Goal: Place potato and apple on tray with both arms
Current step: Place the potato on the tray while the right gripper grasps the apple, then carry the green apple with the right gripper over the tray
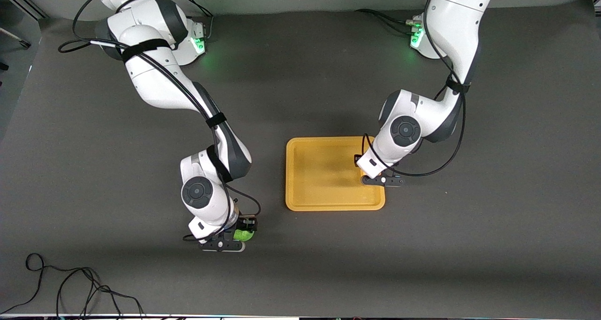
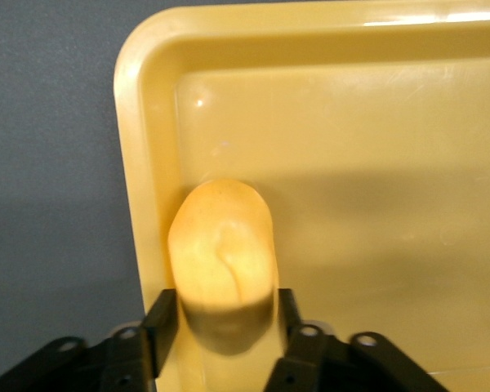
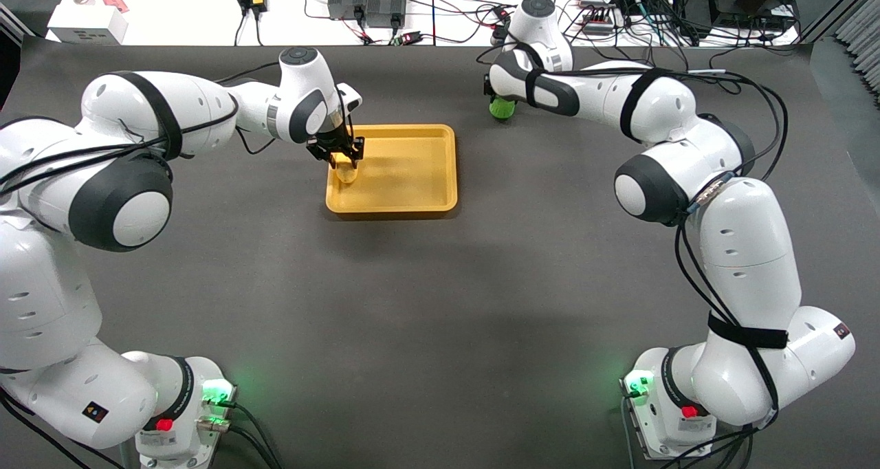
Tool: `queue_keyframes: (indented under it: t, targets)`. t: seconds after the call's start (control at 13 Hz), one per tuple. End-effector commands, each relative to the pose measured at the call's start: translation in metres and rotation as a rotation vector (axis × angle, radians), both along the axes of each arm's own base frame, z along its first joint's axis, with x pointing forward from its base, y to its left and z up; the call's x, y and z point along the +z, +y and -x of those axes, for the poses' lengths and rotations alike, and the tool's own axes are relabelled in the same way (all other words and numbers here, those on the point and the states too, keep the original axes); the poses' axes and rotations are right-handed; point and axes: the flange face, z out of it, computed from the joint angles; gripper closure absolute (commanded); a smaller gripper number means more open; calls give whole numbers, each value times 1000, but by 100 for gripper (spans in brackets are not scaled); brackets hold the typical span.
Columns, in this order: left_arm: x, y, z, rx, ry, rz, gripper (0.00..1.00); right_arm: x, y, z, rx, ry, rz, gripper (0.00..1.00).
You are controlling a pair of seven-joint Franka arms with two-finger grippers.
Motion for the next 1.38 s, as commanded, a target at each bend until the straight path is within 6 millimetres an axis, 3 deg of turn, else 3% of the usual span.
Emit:
queue_keyframes:
  t: [0.0, 0.15, 0.31, 0.38, 0.54, 0.69, 0.92, 1.0, 1.15, 1.31]
  targets:
    - [33, 2, -7, 18, -36, 23, 0, 96, -9, 8, 14, 27, 18, 54]
    - [86, 14, -9, 19, -49, 32, 0, 169, -16, 25, 20, 64, 27, 54]
    - [154, 62, -16, 1, -57, 7, 0, 228, -19, 47, 23, 94, 30, 54]
    - [181, 83, -14, -42, -70, -33, 0, 253, -19, 58, 15, 102, 25, 54]
    - [226, 128, -9, -100, -85, -123, 0, 280, -8, 77, 18, 116, 19, 54]
    - [267, 174, 0, -161, -86, -127, 0, 290, 41, 102, 19, 103, 14, 54]
    - [303, 230, 17, -235, -56, -122, 0, 283, 121, 140, -28, 98, 6, 54]
    - [315, 246, 23, -259, -57, -120, 0, 275, 154, 154, -21, 93, 9, 54]
    - [330, 301, 27, -334, -73, -116, 0, 260, 205, 177, -36, 83, -6, 54]
    - [330, 316, 27, -332, -74, -112, 0, 230, 251, 195, -26, 54, -36, 54]
